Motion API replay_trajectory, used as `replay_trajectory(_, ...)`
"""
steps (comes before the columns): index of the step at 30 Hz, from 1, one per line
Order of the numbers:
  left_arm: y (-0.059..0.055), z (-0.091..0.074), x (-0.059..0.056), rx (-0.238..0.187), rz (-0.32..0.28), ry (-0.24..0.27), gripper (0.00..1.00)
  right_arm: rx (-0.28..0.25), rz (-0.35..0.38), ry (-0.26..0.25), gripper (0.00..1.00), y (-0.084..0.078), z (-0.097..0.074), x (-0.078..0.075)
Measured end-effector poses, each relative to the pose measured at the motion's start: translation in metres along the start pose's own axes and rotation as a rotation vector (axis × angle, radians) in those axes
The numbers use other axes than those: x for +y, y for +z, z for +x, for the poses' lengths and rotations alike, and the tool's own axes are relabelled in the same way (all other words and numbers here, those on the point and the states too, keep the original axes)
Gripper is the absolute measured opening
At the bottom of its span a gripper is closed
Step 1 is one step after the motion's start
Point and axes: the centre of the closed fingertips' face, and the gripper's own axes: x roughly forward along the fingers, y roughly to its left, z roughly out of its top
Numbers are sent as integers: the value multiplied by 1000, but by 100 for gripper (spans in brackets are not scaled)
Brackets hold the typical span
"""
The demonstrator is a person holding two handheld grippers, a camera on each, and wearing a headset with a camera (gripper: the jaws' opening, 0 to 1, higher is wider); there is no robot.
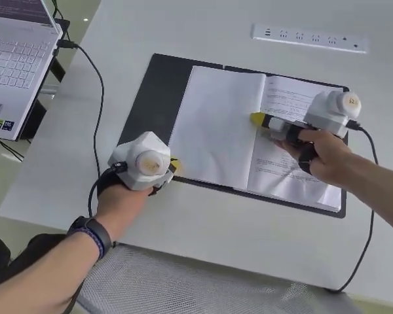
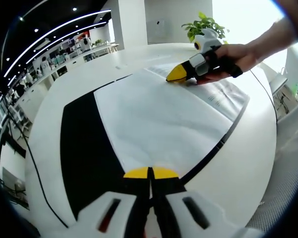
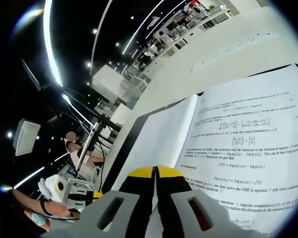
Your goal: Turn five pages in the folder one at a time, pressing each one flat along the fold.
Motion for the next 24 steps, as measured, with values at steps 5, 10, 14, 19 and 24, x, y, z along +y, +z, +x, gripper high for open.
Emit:
replay_trajectory(5, 0, 0, 0, 3, 2, 3, 0, -9, 20, 14, 0, 3, 4, -5)
replay_trajectory(10, -1, 1, 0, 9, 8, -2, 0, -38, 55, 3, 0, 10, 7, 1)
replay_trajectory(14, -1, 1, -1, 10, 8, -5, 0, -47, 62, 7, 0, 19, 15, -2)
replay_trajectory(19, -1, 1, -1, 7, 6, -1, 0, -78, 81, 5, 0, 31, 22, -11)
replay_trajectory(24, -1, 0, -1, 2, -1, 2, 0, -120, 111, -2, 0, 41, 27, -15)
